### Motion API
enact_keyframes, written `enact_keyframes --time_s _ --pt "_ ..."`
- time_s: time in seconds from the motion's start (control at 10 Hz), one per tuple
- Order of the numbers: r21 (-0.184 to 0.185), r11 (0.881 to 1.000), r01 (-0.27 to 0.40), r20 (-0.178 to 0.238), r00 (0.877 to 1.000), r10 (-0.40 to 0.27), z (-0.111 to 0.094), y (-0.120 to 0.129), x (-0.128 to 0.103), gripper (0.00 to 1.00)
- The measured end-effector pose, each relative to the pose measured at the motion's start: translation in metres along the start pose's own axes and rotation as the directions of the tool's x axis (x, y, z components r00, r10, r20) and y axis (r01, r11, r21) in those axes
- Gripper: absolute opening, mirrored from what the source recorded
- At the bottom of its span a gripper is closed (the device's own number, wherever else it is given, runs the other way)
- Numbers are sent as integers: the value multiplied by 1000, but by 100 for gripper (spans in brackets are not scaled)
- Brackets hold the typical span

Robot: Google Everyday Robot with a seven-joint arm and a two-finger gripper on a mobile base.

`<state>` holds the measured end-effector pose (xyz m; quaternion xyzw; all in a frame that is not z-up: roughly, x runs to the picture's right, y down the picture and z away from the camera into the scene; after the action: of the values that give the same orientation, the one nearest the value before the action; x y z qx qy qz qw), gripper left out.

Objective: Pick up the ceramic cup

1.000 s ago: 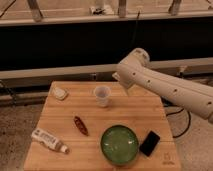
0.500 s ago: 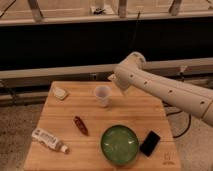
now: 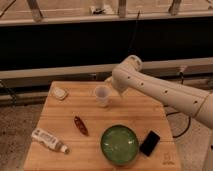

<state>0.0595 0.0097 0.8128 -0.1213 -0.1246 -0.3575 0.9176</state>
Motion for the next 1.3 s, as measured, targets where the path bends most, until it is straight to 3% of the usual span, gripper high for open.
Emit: enact_keyframes --time_s 0.6,1.3 --pt "-25 993 112 65 992 -110 34 -3 -23 80" --pt "-76 981 176 118 979 -166 59 -2 -40 80"
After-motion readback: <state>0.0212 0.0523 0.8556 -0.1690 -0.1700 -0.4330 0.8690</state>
